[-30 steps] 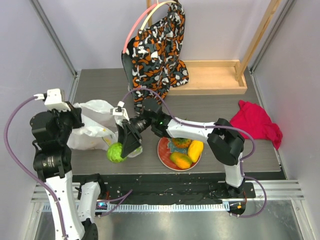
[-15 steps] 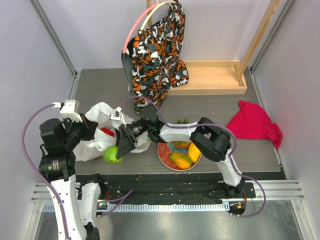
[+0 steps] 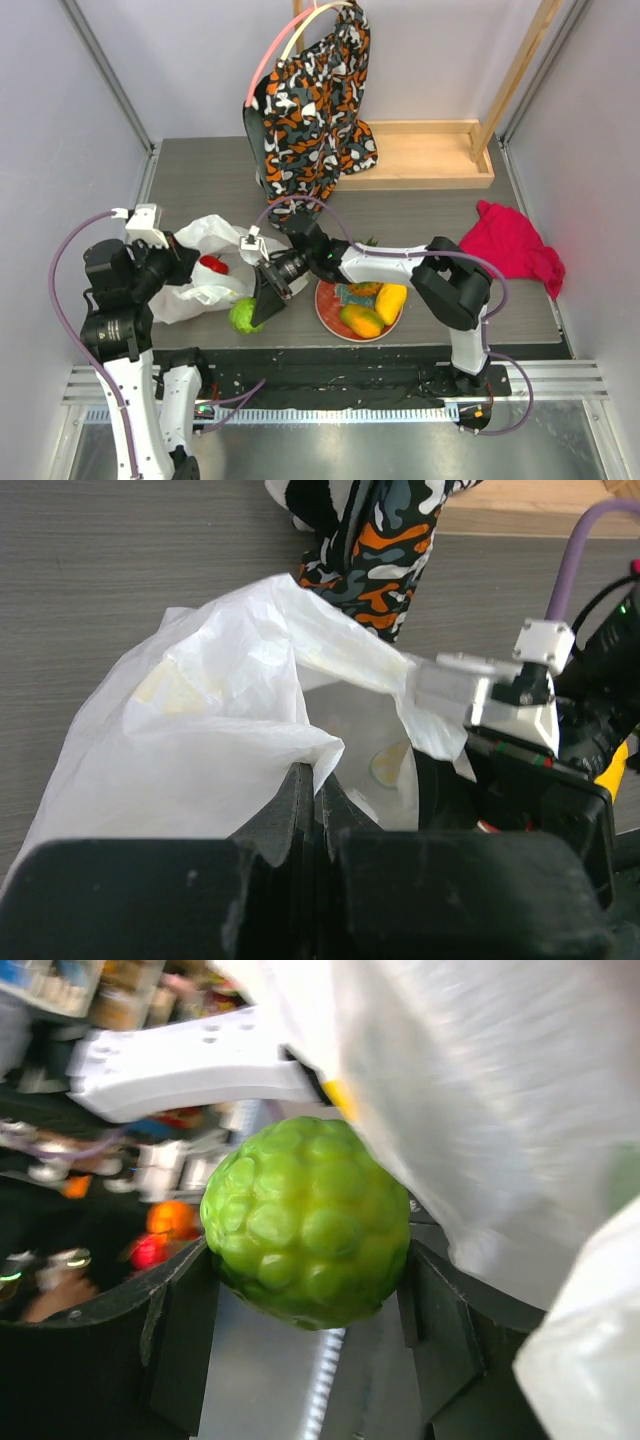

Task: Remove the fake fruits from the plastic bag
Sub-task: Place the fake fruit on the plate.

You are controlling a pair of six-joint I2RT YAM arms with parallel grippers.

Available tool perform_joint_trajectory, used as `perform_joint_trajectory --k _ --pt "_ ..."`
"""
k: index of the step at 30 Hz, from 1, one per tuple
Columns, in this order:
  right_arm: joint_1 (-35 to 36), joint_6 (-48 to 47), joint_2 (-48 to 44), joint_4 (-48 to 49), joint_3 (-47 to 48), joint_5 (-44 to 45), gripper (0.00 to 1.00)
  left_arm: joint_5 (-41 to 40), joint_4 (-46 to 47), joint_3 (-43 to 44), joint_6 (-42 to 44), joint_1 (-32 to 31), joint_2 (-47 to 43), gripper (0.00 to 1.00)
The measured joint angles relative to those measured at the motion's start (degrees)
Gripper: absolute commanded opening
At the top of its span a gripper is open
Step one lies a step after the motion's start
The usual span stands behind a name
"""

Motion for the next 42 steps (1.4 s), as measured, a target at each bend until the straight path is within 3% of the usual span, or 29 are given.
perform_joint_trajectory --k 1,3,8,27,35,42 --pt "-0.02 -8.00 -0.76 -9.77 2.27 2.86 0.48 0.13 -0.22 0.00 0.31 0.00 0.11 0.00" --pt "-0.31 -18.45 -1.86 -19.82 4.70 7.39 0.48 0.28 -0.50 0.02 0.55 0.00 0.13 0.00" --pt "-0.42 -35.78 -5.38 -33.66 4.94 17.88 0.48 0.83 -0.96 0.00 0.57 0.00 0.13 0.00" --pt "1.51 -66.36 -13.16 -60.92 3.26 41.33 0.47 1.16 -2.14 0.79 2.49 0.00 -0.17 0.00" --pt "1.49 -75.49 -14.23 -73.20 5.60 48.28 0.41 1.14 -2.34 0.87 3.41 0.00 -0.83 0.00" --pt "1.51 -77.18 -29.70 -76.89 -1.05 51.52 0.38 1.16 -2.40 1.09 3.85 0.00 -1.03 0.00"
